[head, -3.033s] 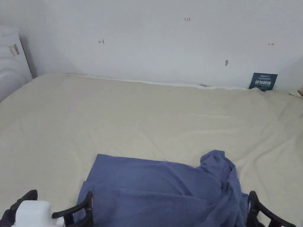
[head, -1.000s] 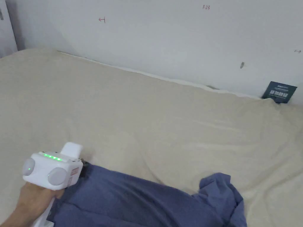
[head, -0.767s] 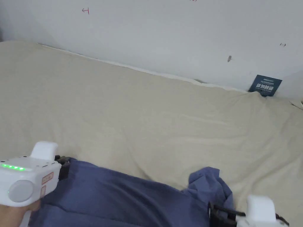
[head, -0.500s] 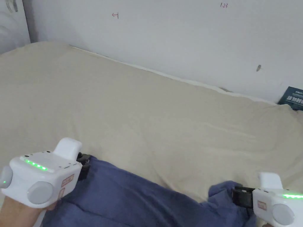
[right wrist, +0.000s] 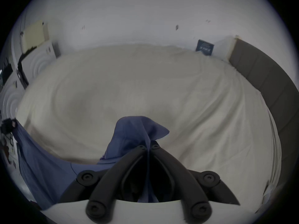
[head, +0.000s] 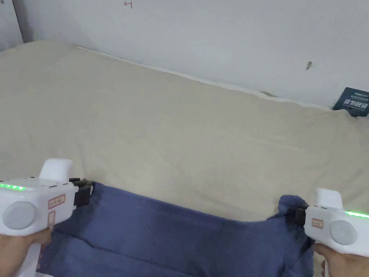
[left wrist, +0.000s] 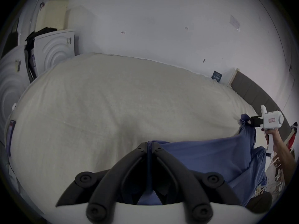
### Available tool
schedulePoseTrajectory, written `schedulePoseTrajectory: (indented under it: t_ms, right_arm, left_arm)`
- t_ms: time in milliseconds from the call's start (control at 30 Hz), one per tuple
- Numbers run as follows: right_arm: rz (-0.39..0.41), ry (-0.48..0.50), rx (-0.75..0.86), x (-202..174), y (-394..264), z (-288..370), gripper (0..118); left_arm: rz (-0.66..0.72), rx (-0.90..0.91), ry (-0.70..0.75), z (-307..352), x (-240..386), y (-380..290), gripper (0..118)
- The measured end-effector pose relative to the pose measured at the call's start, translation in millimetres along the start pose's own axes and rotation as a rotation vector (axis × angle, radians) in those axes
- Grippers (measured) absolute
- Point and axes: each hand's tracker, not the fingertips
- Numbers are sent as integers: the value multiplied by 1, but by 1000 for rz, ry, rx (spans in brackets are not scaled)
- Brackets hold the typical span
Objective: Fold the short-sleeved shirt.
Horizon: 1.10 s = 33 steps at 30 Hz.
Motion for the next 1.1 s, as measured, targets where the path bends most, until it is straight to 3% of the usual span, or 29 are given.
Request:
schedulePoseTrajectory:
  t_ms: [33,100,133,300,467,600,867,1100]
  right_arm:
    - [10,10,49,-4,0,11,1]
    - [73,-62,131,-2,15,24,1]
    - [83,-38,176,-3,19,34,1]
    - [73,-70,276,3,55,55,1]
    - [52,-56,300,15,60,67,1]
    - [92,-58,326,18,24,89,1]
    - [55,-28,390,4,-78,175,1]
    - [0,-12,262,5,-160,140,1]
  left_arm:
    - [-10,7,4,-1,-1,1,3]
    - [-100,38,27,2,4,10,3]
    - [-85,48,22,5,6,17,3]
    - [-31,111,18,8,3,56,3]
    - [-74,135,15,4,7,63,3]
    - [-97,131,8,18,10,38,3]
    - [-49,186,2,86,15,-34,3]
    - [-57,65,61,73,1,-120,3]
